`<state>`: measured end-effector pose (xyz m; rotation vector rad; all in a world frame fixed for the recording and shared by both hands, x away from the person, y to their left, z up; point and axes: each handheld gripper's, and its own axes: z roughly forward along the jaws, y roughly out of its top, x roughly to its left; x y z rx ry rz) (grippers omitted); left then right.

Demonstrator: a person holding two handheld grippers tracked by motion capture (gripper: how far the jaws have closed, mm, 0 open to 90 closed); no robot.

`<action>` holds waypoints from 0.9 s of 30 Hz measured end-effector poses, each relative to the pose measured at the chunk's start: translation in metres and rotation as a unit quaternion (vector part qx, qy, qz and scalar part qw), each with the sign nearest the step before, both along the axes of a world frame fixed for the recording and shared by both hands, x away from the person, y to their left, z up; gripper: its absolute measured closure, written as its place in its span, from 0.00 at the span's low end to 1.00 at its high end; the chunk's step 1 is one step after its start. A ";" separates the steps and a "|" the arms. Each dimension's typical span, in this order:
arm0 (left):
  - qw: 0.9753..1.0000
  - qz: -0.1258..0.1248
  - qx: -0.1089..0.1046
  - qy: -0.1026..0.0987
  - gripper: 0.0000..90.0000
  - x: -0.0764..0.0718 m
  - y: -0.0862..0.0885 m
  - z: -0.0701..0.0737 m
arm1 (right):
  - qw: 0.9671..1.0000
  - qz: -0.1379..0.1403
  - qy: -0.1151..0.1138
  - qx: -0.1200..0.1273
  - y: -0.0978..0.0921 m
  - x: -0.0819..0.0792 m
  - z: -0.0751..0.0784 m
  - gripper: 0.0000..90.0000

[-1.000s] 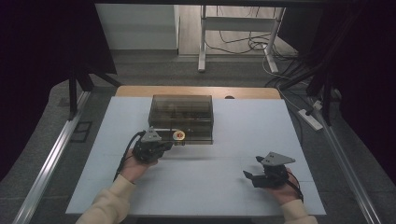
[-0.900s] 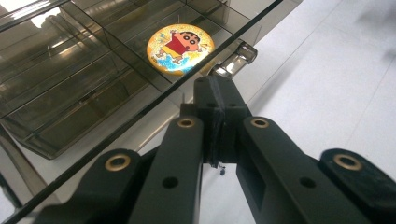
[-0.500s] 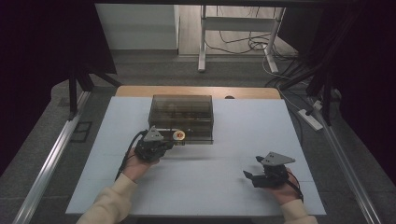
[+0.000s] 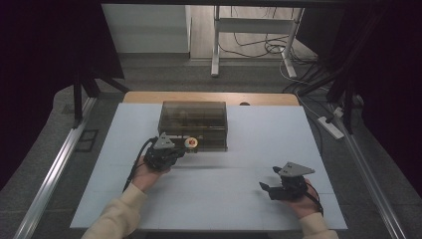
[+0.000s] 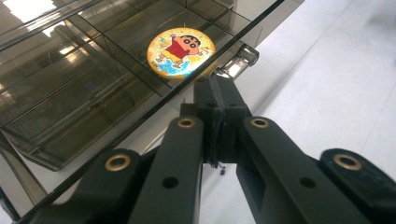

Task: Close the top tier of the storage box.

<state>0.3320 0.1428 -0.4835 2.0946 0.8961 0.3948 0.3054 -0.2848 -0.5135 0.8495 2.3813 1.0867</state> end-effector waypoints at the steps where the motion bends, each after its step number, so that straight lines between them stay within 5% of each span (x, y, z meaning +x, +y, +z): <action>1: 1.000 0.002 0.000 0.000 0.98 0.001 0.000 0.000 | 1.000 0.000 0.000 0.000 0.000 0.000 0.000 0.25; 27: 1.000 0.017 -0.001 -0.004 0.98 0.017 0.000 -0.002 | 1.000 -0.001 0.001 -0.002 0.000 0.000 -0.001 0.25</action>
